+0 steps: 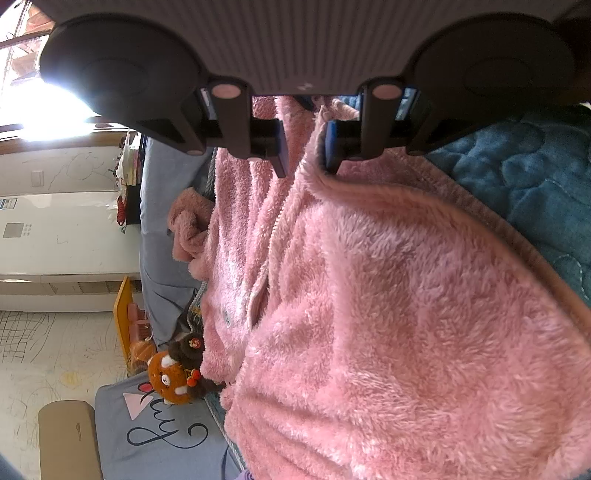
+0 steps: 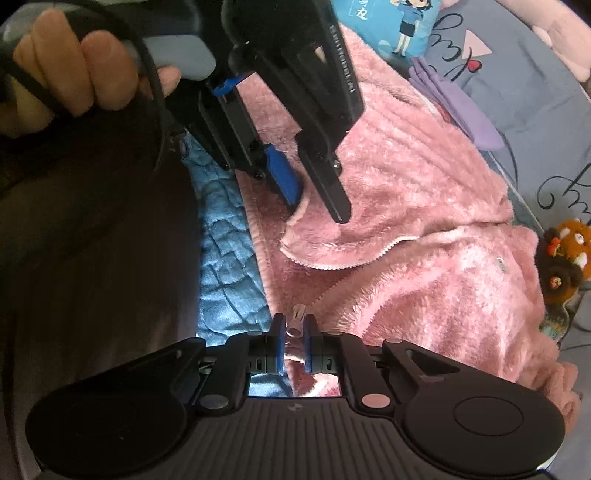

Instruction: Fold clothes

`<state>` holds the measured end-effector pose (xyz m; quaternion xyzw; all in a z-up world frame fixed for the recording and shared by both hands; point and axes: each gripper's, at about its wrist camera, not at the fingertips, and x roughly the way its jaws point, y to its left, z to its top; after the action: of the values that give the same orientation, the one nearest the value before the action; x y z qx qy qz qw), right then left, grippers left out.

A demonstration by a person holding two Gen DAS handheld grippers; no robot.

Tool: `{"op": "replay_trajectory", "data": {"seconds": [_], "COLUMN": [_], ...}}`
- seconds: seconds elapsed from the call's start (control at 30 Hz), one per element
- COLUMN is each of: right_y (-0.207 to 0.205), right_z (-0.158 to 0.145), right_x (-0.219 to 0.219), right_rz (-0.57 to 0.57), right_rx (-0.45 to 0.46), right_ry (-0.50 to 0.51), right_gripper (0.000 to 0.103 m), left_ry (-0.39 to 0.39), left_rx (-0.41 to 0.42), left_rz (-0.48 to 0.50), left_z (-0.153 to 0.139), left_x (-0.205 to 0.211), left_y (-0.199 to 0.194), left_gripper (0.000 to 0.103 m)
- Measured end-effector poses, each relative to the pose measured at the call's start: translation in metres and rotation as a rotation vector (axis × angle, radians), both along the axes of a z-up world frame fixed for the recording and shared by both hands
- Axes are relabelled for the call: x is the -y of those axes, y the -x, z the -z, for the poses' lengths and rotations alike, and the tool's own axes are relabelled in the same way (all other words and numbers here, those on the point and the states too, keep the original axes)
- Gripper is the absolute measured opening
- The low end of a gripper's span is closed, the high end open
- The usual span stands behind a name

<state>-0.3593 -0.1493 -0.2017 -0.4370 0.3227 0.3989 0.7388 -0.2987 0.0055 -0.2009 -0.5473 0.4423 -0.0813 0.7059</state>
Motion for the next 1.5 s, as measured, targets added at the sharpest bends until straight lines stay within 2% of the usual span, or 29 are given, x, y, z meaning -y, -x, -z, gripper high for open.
{"op": "replay_trajectory", "data": {"seconds": [0.17, 0.23, 0.37, 0.47, 0.63, 0.7, 0.77, 0.83, 0.9, 1.0, 1.1, 1.23, 1.3, 1.4, 1.5], "right_y": [0.0, -0.001, -0.002, 0.001, 0.021, 0.025, 0.027, 0.029, 0.028, 0.02, 0.016, 0.01, 0.005, -0.004, -0.013], "right_z": [-0.002, -0.002, 0.001, 0.001, -0.014, -0.009, 0.001, 0.013, 0.022, 0.029, 0.031, 0.03, 0.022, 0.008, 0.002], "right_x": [0.011, 0.016, 0.026, 0.031, 0.016, 0.006, -0.001, -0.003, -0.001, 0.0, -0.001, -0.002, -0.002, 0.0, 0.002], "right_rz": [0.091, 0.142, 0.227, 0.241, 0.02, -0.09, -0.209, -0.34, -0.422, -0.471, -0.459, -0.422, -0.361, -0.232, -0.108], "right_rx": [-0.057, -0.103, -0.165, -0.179, -0.032, 0.046, 0.099, 0.153, 0.191, 0.164, 0.144, 0.108, 0.066, -0.005, -0.075], "right_ry": [-0.05, -0.087, -0.142, -0.165, -0.152, -0.064, 0.054, 0.178, 0.247, 0.304, 0.308, 0.291, 0.234, 0.111, 0.016], "right_gripper": [0.01, 0.0, 0.0, 0.0, 0.006, 0.01, 0.01, 0.012, 0.029, 0.032, 0.034, 0.027, 0.015, 0.009, 0.008], "left_ry": [0.001, 0.001, 0.0, 0.0, -0.002, -0.002, -0.007, -0.011, -0.014, -0.021, -0.022, -0.02, -0.017, -0.011, -0.01], "left_rx": [0.0, 0.0, 0.0, 0.0, -0.001, -0.001, -0.003, -0.002, -0.002, -0.002, -0.002, -0.004, -0.003, -0.003, -0.002], "left_rz": [0.001, 0.001, 0.002, 0.002, 0.004, 0.005, 0.001, 0.0, -0.001, 0.001, 0.003, 0.007, 0.006, 0.002, 0.002], "left_z": [0.0, 0.0, 0.0, 0.0, 0.0, 0.0, -0.001, -0.001, -0.002, -0.002, -0.003, -0.002, -0.002, -0.001, -0.001], "left_x": [0.0, 0.0, 0.0, 0.0, -0.001, -0.001, 0.0, 0.0, 0.0, 0.0, 0.0, 0.001, 0.0, -0.001, -0.001], "left_y": [0.001, 0.001, 0.001, 0.001, 0.001, 0.001, 0.001, 0.001, 0.001, 0.001, 0.001, 0.0, 0.001, 0.001, 0.001], "left_gripper": [0.021, 0.021, 0.021, 0.021, 0.021, 0.021, 0.036, 0.037, 0.037, 0.037, 0.037, 0.037, 0.037, 0.037, 0.037]}}
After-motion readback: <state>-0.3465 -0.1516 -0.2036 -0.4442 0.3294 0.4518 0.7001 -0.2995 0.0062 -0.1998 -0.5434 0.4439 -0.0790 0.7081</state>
